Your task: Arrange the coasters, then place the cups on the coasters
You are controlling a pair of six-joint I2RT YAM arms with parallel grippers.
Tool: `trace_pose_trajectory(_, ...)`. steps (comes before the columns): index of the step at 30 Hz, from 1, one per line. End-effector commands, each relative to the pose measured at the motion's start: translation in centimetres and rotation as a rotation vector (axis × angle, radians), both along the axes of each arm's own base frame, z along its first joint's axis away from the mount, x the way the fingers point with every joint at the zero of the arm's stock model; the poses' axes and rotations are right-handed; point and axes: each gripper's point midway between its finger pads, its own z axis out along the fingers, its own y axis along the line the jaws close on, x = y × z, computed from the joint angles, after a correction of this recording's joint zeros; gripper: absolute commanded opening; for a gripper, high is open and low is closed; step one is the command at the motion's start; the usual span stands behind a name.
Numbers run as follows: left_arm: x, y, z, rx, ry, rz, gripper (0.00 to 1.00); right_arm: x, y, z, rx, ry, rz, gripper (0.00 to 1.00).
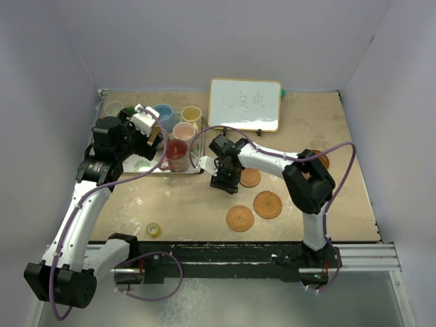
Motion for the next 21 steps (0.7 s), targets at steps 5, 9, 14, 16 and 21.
trace_pose_trajectory(5, -0.1, 0.0, 1.2, -0.01, -0.049, -0.012, 0.88, 1.2, -1.1, 1.0, -0.029, -0.015, -0.044, 0.64)
trace_pose_trajectory(9, -0.1, 0.0, 1.2, -0.01, -0.05, -0.012, 0.88, 1.6, -1.0, 1.1, -0.033, -0.023, -0.052, 0.65)
trace_pose_trajectory(14, -0.1, 0.1, 1.3, -0.007, -0.052, -0.01, 0.88, 1.9, -0.6, 1.1, -0.029, -0.018, -0.056, 0.65)
trace_pose_trajectory(16, -0.1, 0.0, 1.3, -0.007, -0.05, -0.012, 0.88, 2.0, -0.5, 1.2, -0.026, -0.02, -0.054, 0.65)
trace_pose_trajectory(21, 0.0, 0.0, 1.3, -0.008, -0.052, -0.013, 0.88, 2.2, 0.0, 1.9, 0.013, -0.046, -0.06, 0.67)
